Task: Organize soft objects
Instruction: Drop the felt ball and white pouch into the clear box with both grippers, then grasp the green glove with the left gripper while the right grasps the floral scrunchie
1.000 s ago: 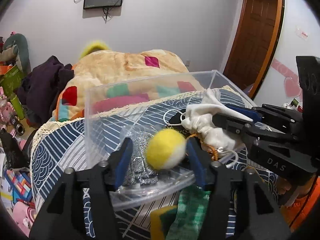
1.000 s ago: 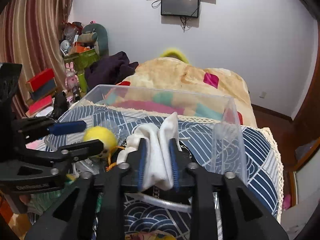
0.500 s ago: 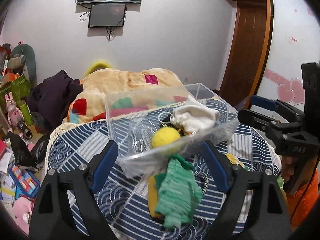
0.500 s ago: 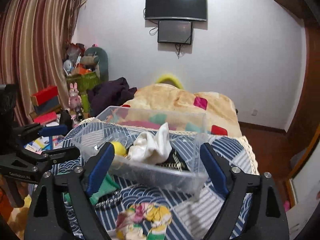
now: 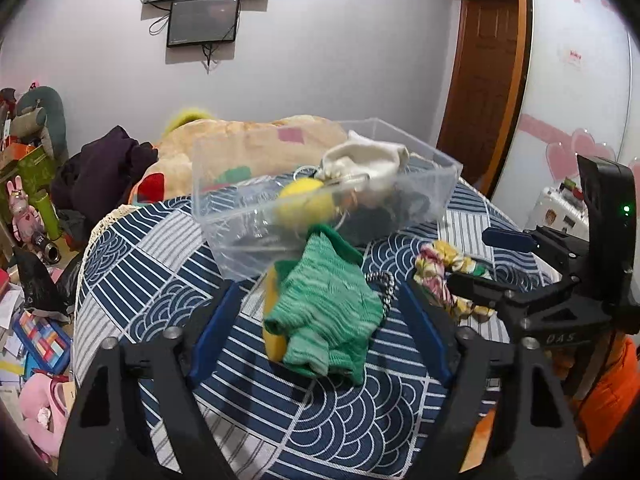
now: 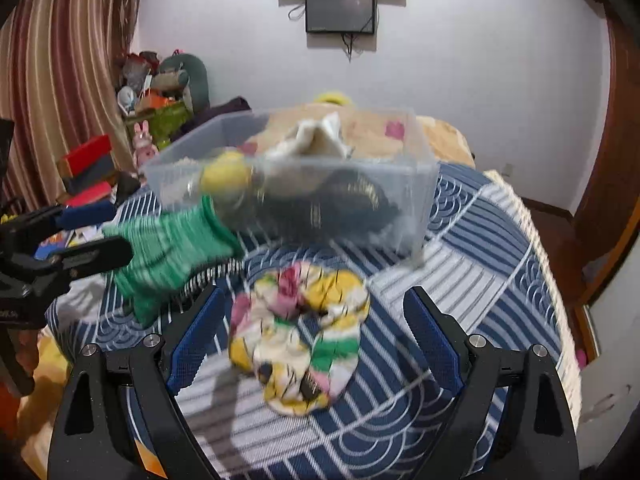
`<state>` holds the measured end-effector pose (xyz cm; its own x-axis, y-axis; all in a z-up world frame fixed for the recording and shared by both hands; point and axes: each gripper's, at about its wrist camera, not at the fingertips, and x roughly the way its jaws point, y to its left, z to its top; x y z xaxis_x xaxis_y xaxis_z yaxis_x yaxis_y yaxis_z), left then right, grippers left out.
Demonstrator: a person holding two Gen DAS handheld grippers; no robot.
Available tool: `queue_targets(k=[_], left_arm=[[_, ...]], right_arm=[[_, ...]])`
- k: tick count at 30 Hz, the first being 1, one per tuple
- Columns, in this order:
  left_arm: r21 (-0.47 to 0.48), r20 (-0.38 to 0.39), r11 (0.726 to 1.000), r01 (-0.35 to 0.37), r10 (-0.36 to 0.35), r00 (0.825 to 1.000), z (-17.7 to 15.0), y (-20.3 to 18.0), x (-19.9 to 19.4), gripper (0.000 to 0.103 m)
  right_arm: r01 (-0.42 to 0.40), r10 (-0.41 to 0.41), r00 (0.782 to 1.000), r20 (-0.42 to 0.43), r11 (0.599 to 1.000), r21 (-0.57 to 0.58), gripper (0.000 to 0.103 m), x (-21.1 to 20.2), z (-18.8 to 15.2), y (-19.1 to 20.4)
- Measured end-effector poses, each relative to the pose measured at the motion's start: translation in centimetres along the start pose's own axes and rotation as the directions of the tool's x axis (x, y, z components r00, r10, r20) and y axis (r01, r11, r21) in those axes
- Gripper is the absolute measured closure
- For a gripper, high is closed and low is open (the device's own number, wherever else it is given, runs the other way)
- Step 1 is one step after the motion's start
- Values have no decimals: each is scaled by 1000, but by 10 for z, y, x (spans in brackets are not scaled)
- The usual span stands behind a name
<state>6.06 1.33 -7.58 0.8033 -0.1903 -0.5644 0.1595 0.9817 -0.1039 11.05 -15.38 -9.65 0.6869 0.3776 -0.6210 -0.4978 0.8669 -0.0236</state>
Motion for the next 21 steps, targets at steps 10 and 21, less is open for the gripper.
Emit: queue_targets(k=[10,21], left_arm=[[5,-27,1000,8,-8,1000,-8,-5,10,64],[14,29,1000,18,-18,999,-6,-11,-10,84]], right_arm=[[-35,36,998,-47,999,18,45,6,-7,0],[-60,60,998,-5,997,52,89,-7,-13,-6]])
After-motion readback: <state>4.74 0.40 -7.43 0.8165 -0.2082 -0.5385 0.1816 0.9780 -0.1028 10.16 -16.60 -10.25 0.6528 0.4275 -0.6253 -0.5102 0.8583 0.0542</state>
